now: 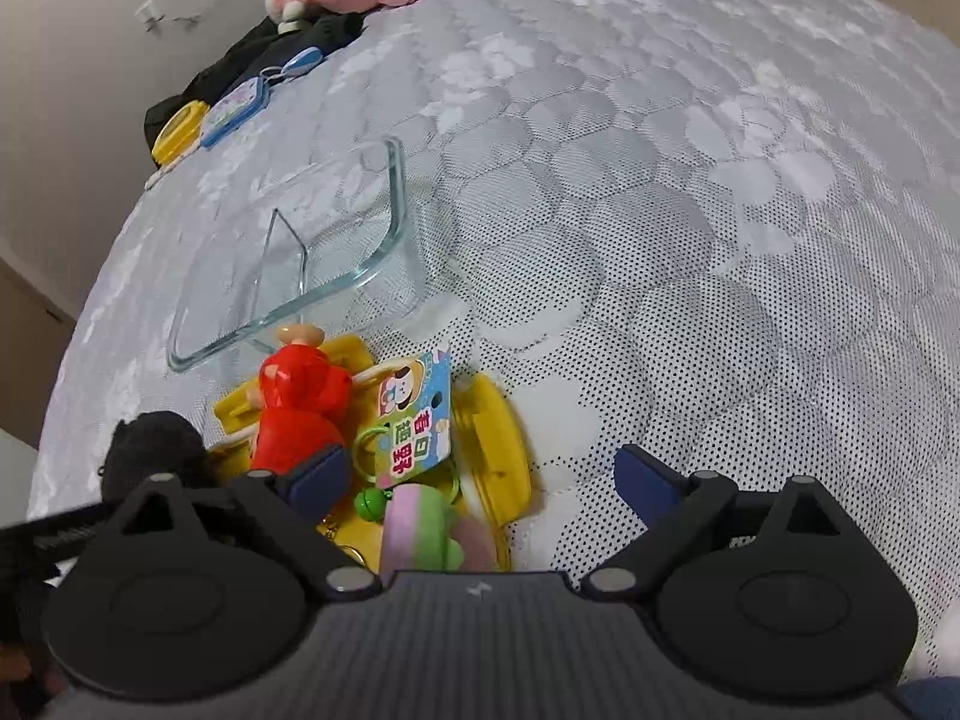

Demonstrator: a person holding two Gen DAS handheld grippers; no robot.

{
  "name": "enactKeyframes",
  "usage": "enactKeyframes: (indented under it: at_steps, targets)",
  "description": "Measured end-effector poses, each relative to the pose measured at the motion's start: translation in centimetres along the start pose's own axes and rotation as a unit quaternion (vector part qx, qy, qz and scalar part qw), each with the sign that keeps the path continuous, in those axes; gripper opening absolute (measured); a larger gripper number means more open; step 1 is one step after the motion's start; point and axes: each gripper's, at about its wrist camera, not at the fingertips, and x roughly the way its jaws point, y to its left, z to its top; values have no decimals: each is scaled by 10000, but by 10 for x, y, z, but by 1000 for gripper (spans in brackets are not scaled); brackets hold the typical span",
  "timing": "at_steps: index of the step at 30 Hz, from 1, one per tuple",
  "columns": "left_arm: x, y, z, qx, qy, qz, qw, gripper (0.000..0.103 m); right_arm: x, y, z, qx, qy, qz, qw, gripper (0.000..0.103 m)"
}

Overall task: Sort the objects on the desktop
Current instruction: 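Lower the left gripper onto the black plush cat and close it, then lift the black plush cat with the left gripper toward the glass container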

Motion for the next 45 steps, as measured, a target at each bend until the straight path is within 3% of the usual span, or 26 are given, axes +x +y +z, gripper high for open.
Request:
enactKeyframes:
  at_steps: [9,14,19,22,30,39,45]
  targets:
    - [-37,-13,73,-182,-926,-758,9926,69,4,-1,-1,34,63,-20,10000,99]
    - [-26,-16,107,-234,-1365,-801,9871,69,6,-2,-2,45,95,-53,9999,99]
    - [4,-6,113,-525,-1380,-1089,9830,69,9,-3,-2,56,126,-86,9999,99]
    - [14,-5,112,-441,-1391,-930,9849,70,11,-4,-3,62,145,-106,9998,99]
    - [40,5,99,-466,-985,-603,9922,70,19,-3,2,91,202,-144,9997,99]
    - [54,-3,94,-94,-848,-310,9959,71,19,-3,0,70,245,-144,9996,99]
    - [52,-1,97,-161,-777,-361,9962,73,20,-3,1,58,270,-136,9995,100]
